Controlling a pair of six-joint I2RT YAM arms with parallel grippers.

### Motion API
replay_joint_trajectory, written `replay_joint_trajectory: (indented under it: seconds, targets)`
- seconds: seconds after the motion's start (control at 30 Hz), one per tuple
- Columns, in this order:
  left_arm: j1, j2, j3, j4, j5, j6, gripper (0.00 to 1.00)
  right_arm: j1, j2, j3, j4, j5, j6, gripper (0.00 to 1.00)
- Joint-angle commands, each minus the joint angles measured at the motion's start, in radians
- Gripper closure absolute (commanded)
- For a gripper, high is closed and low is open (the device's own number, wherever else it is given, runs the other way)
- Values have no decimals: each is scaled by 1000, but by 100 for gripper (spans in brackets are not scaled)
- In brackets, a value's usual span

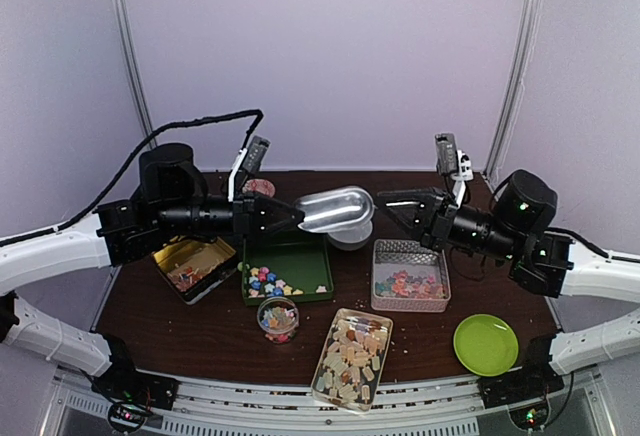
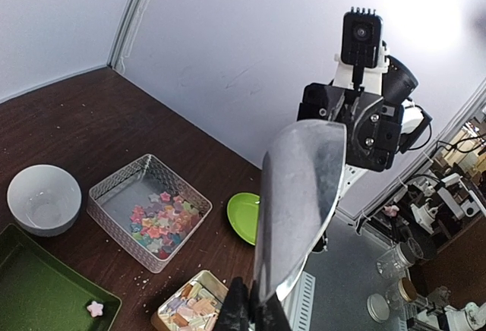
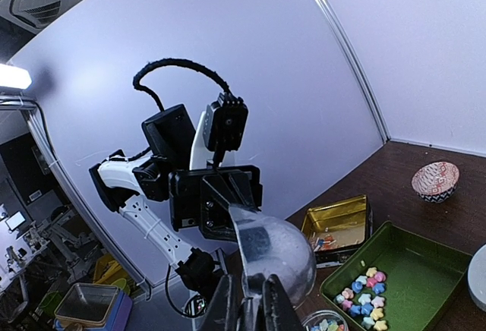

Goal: Pack the candies

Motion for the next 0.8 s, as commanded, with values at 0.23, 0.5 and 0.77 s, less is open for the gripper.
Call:
replay_joint_trajectory:
  seconds: [0.23, 0.5, 0.77]
  targets:
    - [-4, 6, 13, 9, -57, -3, 73, 7, -6, 15, 98, -1, 91, 100]
    - [-3, -71, -10, -163, -280, 59, 4, -8, -109, -6, -100, 187, 130, 100]
    - [-48, 11, 1, -409, -382, 153, 5, -71, -214, -4, -642, 401, 229, 100]
